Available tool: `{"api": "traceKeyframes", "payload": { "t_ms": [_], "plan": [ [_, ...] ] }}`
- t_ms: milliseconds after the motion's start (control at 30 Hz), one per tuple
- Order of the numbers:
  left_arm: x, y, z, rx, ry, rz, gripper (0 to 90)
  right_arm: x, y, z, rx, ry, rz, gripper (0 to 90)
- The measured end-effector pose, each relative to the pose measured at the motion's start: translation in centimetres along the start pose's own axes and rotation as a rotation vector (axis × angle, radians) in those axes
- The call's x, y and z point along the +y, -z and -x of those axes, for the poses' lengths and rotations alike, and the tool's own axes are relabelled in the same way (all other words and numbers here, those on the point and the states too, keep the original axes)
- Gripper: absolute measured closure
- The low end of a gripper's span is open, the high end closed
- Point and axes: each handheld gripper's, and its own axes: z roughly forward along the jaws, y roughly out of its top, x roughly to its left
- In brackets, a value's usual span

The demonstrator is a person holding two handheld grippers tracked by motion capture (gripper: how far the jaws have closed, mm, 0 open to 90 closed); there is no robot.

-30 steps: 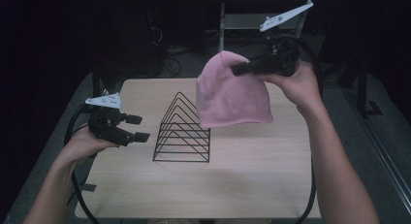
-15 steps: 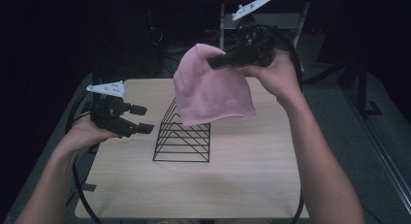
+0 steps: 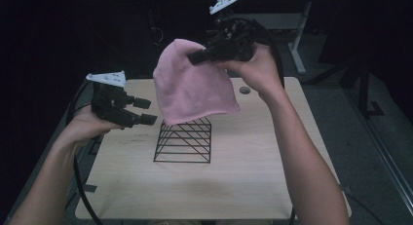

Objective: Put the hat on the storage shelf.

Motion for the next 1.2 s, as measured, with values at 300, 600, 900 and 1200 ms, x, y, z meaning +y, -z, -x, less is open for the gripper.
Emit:
{"api": "traceKeyframes", "payload": {
  "t_ms": [300,600,900,1200],
  "plan": [
    [0.2,-0.3,-0.5,-0.004,-0.002,-0.011,43.5,0.9,-1.4,-0.4,0.023,0.015,0.016,76.1],
    [-0.6,-0.6,-0.9,-0.036,-0.013,-0.042,69.9,1.0,-2.1,-0.8,0.046,0.025,0.024,76.1],
    [-1.0,-0.6,-1.0,-0.006,-0.035,-0.079,82.4,0.2,-3.0,-0.6,0.055,0.016,0.022,75.8],
    [-1.6,-1.5,-1.5,0.045,-0.018,-0.121,82.7,-1.4,-4.0,0.4,0.050,-0.020,0.004,75.6]
  ]
}}
